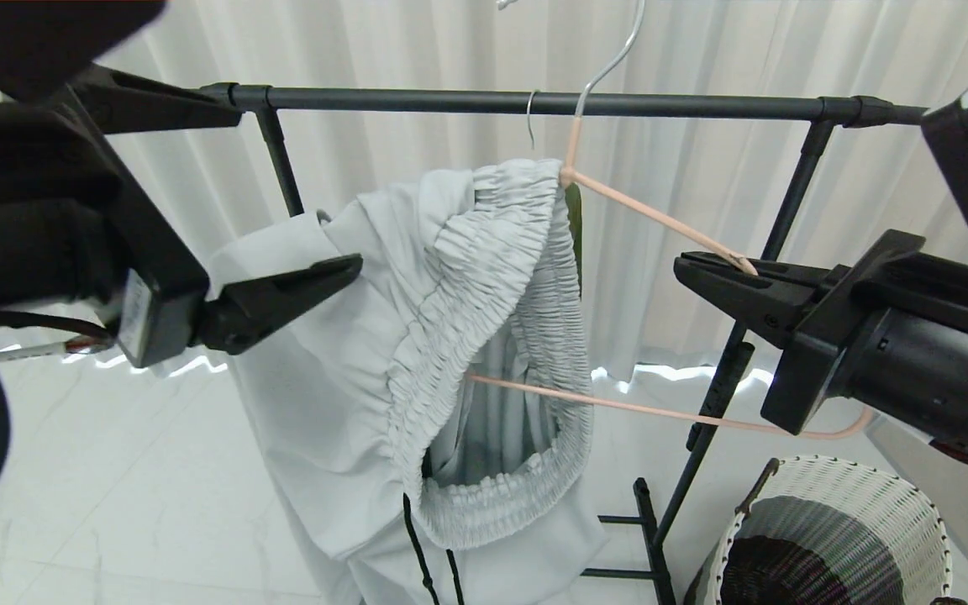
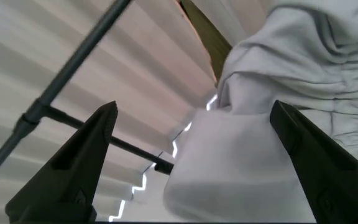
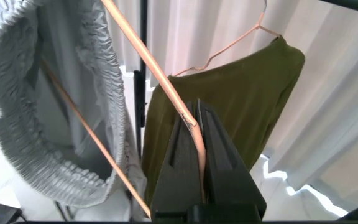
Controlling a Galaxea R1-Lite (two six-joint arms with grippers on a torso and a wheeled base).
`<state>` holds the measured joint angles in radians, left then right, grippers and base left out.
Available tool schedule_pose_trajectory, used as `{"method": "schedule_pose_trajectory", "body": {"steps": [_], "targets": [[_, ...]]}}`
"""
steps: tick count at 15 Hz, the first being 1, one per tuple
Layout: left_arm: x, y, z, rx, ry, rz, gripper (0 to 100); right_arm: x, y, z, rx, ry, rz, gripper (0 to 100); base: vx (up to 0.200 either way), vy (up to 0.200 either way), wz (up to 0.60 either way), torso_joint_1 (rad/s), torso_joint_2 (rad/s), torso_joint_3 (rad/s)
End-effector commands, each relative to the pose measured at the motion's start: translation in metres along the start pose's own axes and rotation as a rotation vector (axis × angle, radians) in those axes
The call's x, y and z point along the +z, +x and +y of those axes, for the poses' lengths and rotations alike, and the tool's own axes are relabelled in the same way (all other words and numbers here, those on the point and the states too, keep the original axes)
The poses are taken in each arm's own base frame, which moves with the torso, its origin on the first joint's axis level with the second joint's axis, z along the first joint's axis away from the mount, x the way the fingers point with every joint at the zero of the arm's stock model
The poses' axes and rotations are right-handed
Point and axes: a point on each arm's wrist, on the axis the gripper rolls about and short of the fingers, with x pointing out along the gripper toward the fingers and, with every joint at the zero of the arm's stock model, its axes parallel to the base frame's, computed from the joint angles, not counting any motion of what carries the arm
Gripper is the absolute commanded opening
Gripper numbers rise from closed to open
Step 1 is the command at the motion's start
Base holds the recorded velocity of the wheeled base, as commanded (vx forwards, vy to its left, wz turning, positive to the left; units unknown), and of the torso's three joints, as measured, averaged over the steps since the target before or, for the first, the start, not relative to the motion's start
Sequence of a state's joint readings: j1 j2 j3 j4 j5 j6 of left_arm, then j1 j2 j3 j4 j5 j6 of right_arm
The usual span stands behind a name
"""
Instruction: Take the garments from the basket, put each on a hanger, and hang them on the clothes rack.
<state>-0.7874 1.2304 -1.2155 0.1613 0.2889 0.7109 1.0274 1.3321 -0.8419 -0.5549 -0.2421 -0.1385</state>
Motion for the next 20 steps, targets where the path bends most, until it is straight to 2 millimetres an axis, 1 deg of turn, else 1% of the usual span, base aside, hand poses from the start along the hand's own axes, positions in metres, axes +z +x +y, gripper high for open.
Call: {"method": "schedule_pose_trajectory", "body": {"steps": [1, 5, 10, 13, 14, 20], "targets": [[-0.006, 0.019, -0.012, -0.043, 0.022, 0.049, 100, -0.001, 0.001, 0.002, 0.01, -0.012, 0.002, 0, 0.0, 0.0, 0.0, 0.0, 0.0, 0.0], [-0.006, 0.026, -0.014, -0.051, 0.03, 0.056, 100, 0.0, -0.001, 0.009, 0.04, -0.045, 0.0, 0, 0.0, 0.0, 0.0, 0.0, 0.0, 0.0], [-0.007, 0.026, -0.015, -0.057, 0.03, 0.058, 100, 0.0, -0.002, 0.018, 0.079, -0.047, -0.004, 0, 0.0, 0.0, 0.0, 0.0, 0.0, 0.0], [-0.007, 0.026, -0.016, -0.06, 0.03, 0.06, 100, 0.001, -0.003, 0.018, 0.083, -0.062, -0.008, 0, 0.0, 0.0, 0.0, 0.0, 0.0, 0.0], [-0.007, 0.026, -0.016, -0.063, 0.031, 0.057, 0, 0.001, -0.003, 0.019, 0.087, -0.066, -0.009, 0, 0.0, 0.0, 0.0, 0.0, 0.0, 0.0], [-0.007, 0.025, -0.016, -0.071, 0.029, 0.049, 0, 0.002, -0.004, 0.019, 0.088, -0.067, -0.011, 0, 0.0, 0.0, 0.0, 0.0, 0.0, 0.0]]}}
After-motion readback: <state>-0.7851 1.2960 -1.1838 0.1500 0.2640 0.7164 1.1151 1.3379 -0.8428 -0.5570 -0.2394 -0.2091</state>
